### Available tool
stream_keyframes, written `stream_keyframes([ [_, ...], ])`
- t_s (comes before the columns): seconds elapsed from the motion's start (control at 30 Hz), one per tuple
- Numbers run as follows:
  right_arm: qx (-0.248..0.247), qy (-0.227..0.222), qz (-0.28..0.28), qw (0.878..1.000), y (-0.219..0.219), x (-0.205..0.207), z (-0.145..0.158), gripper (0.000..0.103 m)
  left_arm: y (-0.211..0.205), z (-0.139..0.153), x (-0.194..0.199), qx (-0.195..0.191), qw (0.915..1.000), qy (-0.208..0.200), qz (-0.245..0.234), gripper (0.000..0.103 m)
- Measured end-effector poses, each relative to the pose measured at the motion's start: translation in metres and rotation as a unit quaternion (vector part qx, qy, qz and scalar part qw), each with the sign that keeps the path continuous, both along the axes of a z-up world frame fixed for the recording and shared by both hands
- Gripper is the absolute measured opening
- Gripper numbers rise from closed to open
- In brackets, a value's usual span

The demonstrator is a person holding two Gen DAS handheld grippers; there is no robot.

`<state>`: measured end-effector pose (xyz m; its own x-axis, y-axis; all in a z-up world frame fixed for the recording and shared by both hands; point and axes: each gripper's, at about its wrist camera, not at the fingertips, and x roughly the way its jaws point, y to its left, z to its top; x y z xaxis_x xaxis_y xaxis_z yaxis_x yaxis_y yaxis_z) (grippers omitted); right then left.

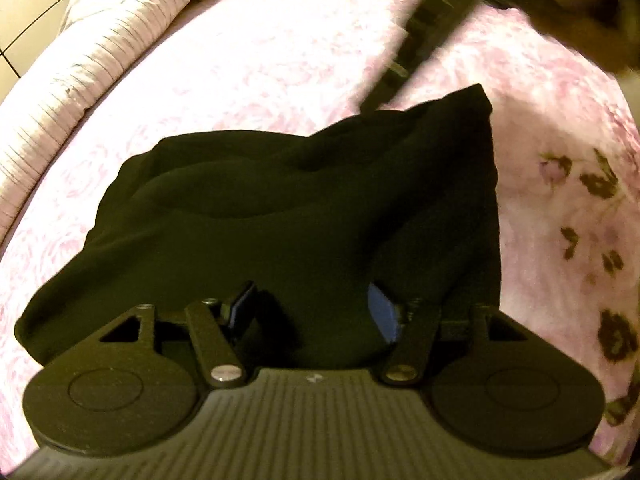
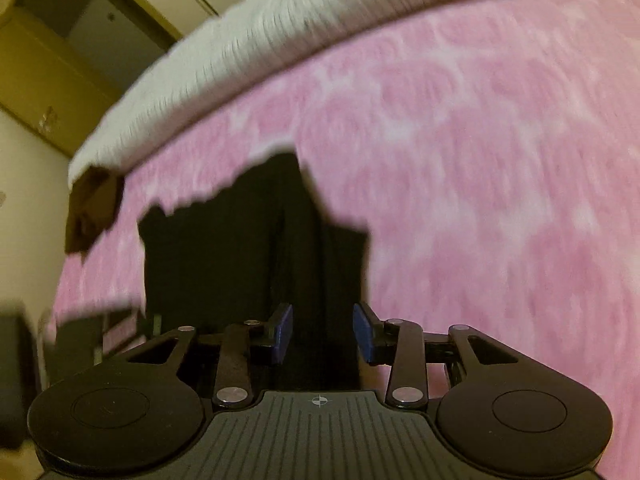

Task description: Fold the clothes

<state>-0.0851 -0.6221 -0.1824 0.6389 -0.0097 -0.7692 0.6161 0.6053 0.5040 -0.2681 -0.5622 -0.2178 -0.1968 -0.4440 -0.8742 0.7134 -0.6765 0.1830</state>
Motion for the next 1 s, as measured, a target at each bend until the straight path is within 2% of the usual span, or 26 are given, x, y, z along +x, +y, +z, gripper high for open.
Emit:
stream_keyframes([
  [0.13,0.004,-0.005,-0.010,1.000,0.012,-0.003,-0.006,0.037,0.003,0.009,-0.004,-0.027,0.9995,0.006,-0.018,0.056],
  [0.17,0.003,-0.008,-0.010,1.000,0.011,-0.001,-0.007,0.034,0.003,0.009,-0.007,-0.026,0.9994,0.004,-0.021,0.054],
  [0.2,0.001,-0.002,-0.002,1.000,0.008,0.004,-0.008,0.003,0.004,0.009,-0.011,-0.024,0.9994,0.002,-0.024,0.053],
  [0.23,0.000,0.011,0.003,1.000,0.004,0.005,-0.011,0.000,0.004,0.008,-0.014,-0.024,0.9994,0.000,-0.026,0.050],
  [0.3,0.004,0.035,0.009,0.999,-0.006,0.004,-0.018,0.000,0.002,0.003,-0.020,-0.021,0.9994,-0.005,-0.027,0.049],
  [0.4,0.046,0.037,-0.018,0.998,-0.019,-0.017,-0.031,0.000,-0.002,0.004,-0.025,-0.021,0.9992,-0.007,-0.033,0.049],
  [0.53,0.010,0.022,0.011,1.000,-0.007,-0.013,-0.004,0.000,-0.001,0.016,-0.025,-0.040,0.9983,0.012,-0.041,0.051],
  [0.63,-0.007,0.003,0.018,1.000,-0.005,0.002,0.007,0.000,-0.012,0.009,-0.025,-0.025,0.9986,0.017,-0.044,0.056],
  [0.7,-0.011,-0.003,0.024,1.000,-0.006,0.013,0.007,0.000,-0.020,0.003,-0.025,-0.016,0.9985,0.021,-0.048,0.056],
  [0.77,-0.006,0.014,0.034,0.999,-0.009,0.018,-0.006,0.000,-0.029,-0.007,-0.026,-0.009,0.9981,0.028,-0.054,0.060],
  [0.83,-0.006,0.043,0.023,0.999,-0.015,0.009,-0.019,0.000,-0.037,-0.011,-0.026,-0.003,0.9978,0.032,-0.057,0.064],
  [0.9,-0.004,0.064,-0.010,0.998,-0.019,-0.010,-0.022,0.000,-0.040,-0.007,-0.022,0.001,0.9976,0.034,-0.061,0.065],
  [0.93,-0.004,0.068,-0.028,0.997,-0.019,-0.020,-0.020,0.000,-0.039,-0.003,-0.020,-0.001,0.9974,0.036,-0.062,0.065],
  [1.0,-0.008,0.050,-0.054,0.997,-0.015,-0.037,-0.005,0.001,-0.034,0.007,-0.012,-0.005,0.9974,0.042,-0.059,0.063],
])
